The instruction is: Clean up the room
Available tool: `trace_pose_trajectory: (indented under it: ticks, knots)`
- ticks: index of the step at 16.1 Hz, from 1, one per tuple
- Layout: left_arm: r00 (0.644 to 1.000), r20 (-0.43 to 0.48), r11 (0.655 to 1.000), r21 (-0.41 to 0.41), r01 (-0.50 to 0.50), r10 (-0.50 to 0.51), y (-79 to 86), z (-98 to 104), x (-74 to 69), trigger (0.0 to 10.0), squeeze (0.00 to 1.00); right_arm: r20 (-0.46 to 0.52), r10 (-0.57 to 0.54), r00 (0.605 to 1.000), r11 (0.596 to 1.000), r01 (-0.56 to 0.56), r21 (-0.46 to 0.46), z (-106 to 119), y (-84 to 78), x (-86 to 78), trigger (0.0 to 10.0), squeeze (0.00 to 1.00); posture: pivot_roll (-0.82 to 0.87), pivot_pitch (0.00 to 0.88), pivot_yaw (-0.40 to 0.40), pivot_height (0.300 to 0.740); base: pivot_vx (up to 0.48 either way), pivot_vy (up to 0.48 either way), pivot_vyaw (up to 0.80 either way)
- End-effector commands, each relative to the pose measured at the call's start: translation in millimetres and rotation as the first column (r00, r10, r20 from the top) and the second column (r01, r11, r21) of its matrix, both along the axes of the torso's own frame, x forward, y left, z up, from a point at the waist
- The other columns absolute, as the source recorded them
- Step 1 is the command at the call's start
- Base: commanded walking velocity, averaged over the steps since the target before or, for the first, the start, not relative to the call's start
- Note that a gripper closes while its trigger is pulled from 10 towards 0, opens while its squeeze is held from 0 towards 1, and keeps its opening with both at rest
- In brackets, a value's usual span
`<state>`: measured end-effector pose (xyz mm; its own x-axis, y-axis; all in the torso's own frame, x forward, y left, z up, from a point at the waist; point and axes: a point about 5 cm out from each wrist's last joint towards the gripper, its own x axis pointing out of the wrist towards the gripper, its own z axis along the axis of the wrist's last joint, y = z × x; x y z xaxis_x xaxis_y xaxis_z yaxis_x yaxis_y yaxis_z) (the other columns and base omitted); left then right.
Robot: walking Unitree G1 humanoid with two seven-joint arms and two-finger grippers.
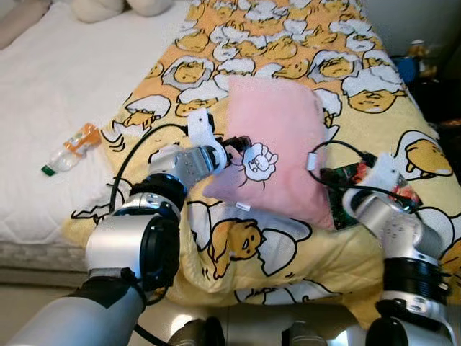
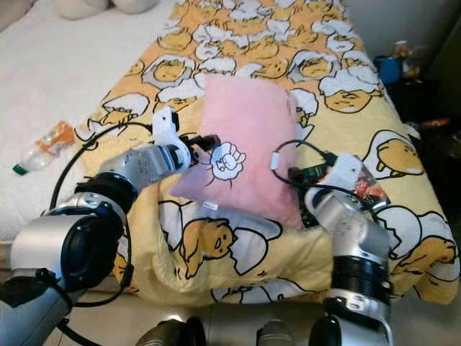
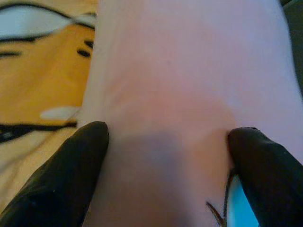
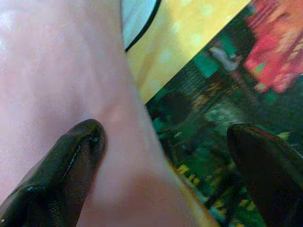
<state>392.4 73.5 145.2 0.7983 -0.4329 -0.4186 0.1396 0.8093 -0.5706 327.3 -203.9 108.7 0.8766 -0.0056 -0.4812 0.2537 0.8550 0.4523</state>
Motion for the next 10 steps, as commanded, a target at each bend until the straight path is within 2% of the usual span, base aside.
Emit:
trace_pose_trajectory:
  ticks: [1,4,7,8,9,10]
  knots:
    - [0.999,-0.038,1.000,-0.002,0.003,-0.003,-4.3,-9.8,-4.7,10.0,0.00,0.015,0.027,1.000,0.999,-0.028,0.024,1.3,11.5,7.0,10.0,0.00,-0.32,0.160,0.107,0.723,0.000,0.000,0.00]
    - [0.996,-0.044,0.997,-0.016,0.079,-0.079,-19.6,-11.5,-9.6,10.0,0.00,0.004,0.054,0.999,0.998,-0.054,0.022,-3.9,20.9,10.9,10.0,0.00,-0.32,0.161,0.106,0.723,0.000,0.000,0.00]
    - [0.991,-0.081,0.994,0.015,0.108,-0.107,-22.0,-24.7,-16.6,10.0,0.00,0.024,0.047,0.999,0.998,-0.048,0.028,-10.1,23.7,18.6,10.0,0.00,-0.31,0.148,0.119,0.723,0.000,0.000,0.00]
    - [0.988,-0.101,0.992,0.032,0.120,-0.116,-22.9,-32.2,-20.6,10.0,0.00,0.029,0.055,0.998,0.998,-0.056,0.015,-13.3,25.5,21.0,0.2,0.00,-0.30,0.144,0.118,0.723,0.000,0.000,0.00]
    - [0.987,-0.112,0.992,0.037,0.123,-0.118,-22.6,-37.7,-23.3,0.0,0.00,0.025,0.057,0.998,0.998,-0.057,0.002,-15.7,25.7,21.5,0.0,0.00,-0.30,0.139,0.116,0.723,0.000,0.000,0.00]
    - [0.987,-0.117,0.992,0.049,0.120,-0.114,-21.1,-40.6,-24.3,0.0,0.00,0.028,0.055,0.998,0.999,-0.055,-0.002,-15.8,25.4,21.7,0.0,0.00,-0.30,0.139,0.116,0.723,0.000,0.000,0.00]
